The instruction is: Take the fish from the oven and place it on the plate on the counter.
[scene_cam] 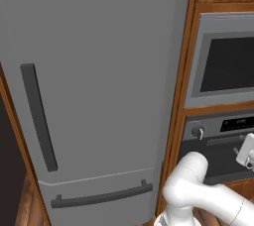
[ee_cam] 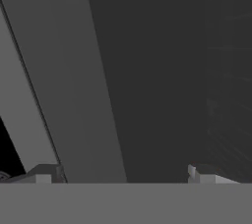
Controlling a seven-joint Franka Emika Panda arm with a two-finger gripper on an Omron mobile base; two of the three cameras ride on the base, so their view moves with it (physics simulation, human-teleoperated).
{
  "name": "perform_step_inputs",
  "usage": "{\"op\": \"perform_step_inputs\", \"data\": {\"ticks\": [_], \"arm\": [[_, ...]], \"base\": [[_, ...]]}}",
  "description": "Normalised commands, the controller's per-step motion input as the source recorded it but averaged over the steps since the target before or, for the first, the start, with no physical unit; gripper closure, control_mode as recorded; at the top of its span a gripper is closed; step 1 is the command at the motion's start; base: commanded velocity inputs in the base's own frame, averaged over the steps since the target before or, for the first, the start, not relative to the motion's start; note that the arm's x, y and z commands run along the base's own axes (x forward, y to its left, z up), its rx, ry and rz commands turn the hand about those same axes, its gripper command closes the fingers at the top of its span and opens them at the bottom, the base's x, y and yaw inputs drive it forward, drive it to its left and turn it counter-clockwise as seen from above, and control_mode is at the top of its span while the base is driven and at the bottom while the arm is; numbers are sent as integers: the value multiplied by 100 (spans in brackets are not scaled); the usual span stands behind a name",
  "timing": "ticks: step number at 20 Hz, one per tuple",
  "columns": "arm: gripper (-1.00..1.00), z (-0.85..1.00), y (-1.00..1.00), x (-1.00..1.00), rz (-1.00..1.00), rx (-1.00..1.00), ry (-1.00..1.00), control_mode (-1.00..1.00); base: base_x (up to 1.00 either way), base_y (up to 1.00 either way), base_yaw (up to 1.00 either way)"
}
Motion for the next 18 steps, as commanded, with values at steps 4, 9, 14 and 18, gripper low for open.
{"op": "perform_step_inputs", "data": {"ticks": [4, 9, 14, 18], "arm": [[-100, 0, -5, 20, 0, 0, 0, -100], [-100, 8, 0, 12, 0, 0, -2, -100], [-100, 23, 0, 1, 0, 0, -2, -100], [-100, 13, 0, 8, 0, 0, 0, -100]], "base": [[0, 0, 0], [0, 0, 0], [0, 0, 0], [0, 0, 0]]}}
